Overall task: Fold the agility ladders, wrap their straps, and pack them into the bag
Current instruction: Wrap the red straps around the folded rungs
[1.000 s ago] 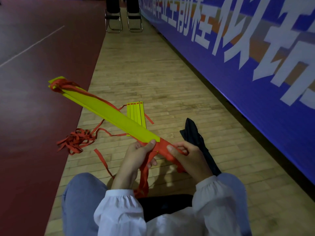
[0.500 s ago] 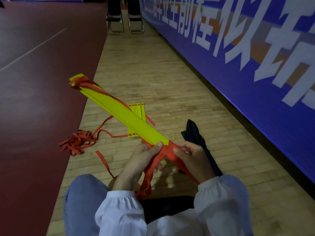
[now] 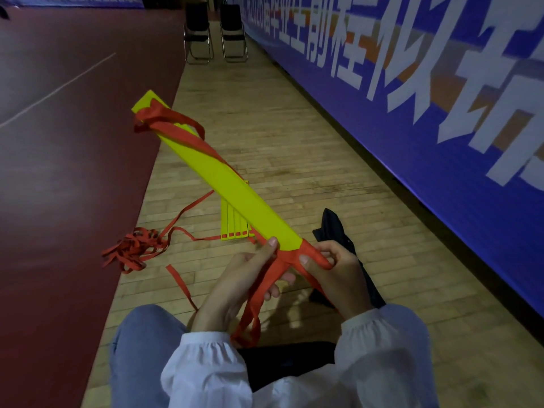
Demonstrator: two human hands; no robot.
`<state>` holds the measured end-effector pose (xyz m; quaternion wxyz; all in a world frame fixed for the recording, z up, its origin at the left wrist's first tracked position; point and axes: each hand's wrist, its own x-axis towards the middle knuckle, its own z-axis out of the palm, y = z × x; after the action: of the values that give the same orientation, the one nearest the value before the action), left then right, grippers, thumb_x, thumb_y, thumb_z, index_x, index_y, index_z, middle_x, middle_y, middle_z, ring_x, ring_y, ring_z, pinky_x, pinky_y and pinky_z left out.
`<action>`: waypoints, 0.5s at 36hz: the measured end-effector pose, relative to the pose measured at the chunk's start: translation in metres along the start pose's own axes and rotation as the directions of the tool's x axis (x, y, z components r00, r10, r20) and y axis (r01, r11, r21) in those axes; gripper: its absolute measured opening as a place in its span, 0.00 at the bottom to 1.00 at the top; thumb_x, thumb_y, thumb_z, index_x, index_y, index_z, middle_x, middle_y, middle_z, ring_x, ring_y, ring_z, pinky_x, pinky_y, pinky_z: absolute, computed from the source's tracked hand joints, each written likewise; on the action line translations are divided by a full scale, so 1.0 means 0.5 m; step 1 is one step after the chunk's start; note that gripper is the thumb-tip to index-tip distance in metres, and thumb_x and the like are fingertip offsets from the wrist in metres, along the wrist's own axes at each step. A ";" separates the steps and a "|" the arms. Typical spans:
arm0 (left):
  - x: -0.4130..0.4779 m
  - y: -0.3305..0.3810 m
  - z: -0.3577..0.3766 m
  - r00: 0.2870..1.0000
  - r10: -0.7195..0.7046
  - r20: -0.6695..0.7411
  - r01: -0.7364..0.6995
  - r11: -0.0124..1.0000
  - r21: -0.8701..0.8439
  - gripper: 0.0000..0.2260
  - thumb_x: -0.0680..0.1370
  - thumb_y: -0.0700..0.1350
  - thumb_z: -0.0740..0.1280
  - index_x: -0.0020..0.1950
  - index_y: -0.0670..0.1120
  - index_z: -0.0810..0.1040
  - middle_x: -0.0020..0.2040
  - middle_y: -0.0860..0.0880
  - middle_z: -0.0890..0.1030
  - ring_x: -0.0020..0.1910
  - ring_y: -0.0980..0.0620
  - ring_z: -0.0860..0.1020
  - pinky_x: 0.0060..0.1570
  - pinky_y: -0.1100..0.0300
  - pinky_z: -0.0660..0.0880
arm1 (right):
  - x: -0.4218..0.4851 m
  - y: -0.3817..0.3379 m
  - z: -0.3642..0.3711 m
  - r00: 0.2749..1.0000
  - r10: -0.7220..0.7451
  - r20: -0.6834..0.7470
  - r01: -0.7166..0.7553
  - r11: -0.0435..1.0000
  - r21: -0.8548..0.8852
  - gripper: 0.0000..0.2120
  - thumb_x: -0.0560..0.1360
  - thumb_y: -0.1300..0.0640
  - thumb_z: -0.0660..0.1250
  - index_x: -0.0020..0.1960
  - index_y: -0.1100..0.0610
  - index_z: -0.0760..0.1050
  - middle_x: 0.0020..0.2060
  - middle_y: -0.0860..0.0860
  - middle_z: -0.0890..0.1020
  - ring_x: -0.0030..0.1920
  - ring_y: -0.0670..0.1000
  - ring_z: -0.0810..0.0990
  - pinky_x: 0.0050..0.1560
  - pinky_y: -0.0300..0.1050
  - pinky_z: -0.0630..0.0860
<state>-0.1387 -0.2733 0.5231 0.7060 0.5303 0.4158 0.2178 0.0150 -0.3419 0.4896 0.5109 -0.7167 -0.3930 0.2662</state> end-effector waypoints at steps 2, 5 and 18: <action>0.004 0.000 0.001 1.000 -0.002 -0.021 0.002 1.000 -0.015 0.26 0.79 0.57 0.60 0.47 0.33 0.82 0.45 0.36 0.84 0.23 0.52 0.73 0.22 0.65 0.69 | -0.003 0.000 0.004 1.000 -0.001 -0.018 0.001 1.000 -0.013 0.08 0.69 0.50 0.74 0.45 0.47 0.78 0.38 0.46 0.82 0.41 0.47 0.82 0.44 0.49 0.79; 0.011 -0.004 0.003 0.997 -0.018 -0.075 0.015 0.999 -0.044 0.25 0.80 0.55 0.61 0.48 0.32 0.81 0.45 0.35 0.84 0.23 0.52 0.72 0.22 0.65 0.67 | -0.004 -0.001 0.014 0.999 -0.019 -0.030 0.018 0.999 -0.041 0.09 0.67 0.47 0.72 0.45 0.47 0.77 0.37 0.46 0.83 0.41 0.48 0.82 0.45 0.51 0.79; 0.013 -0.002 0.004 0.963 -0.031 -0.269 0.056 0.995 0.084 0.30 0.74 0.63 0.65 0.42 0.33 0.82 0.36 0.39 0.84 0.19 0.52 0.69 0.21 0.64 0.65 | -0.010 -0.009 0.042 0.998 -0.055 0.021 0.058 0.979 -0.197 0.11 0.69 0.52 0.74 0.41 0.44 0.72 0.38 0.43 0.79 0.41 0.45 0.79 0.43 0.44 0.76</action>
<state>-0.1336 -0.2698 0.5199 0.6234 0.5183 0.5282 0.2526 -0.0056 -0.3344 0.4866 0.4418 -0.7504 -0.4413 0.2168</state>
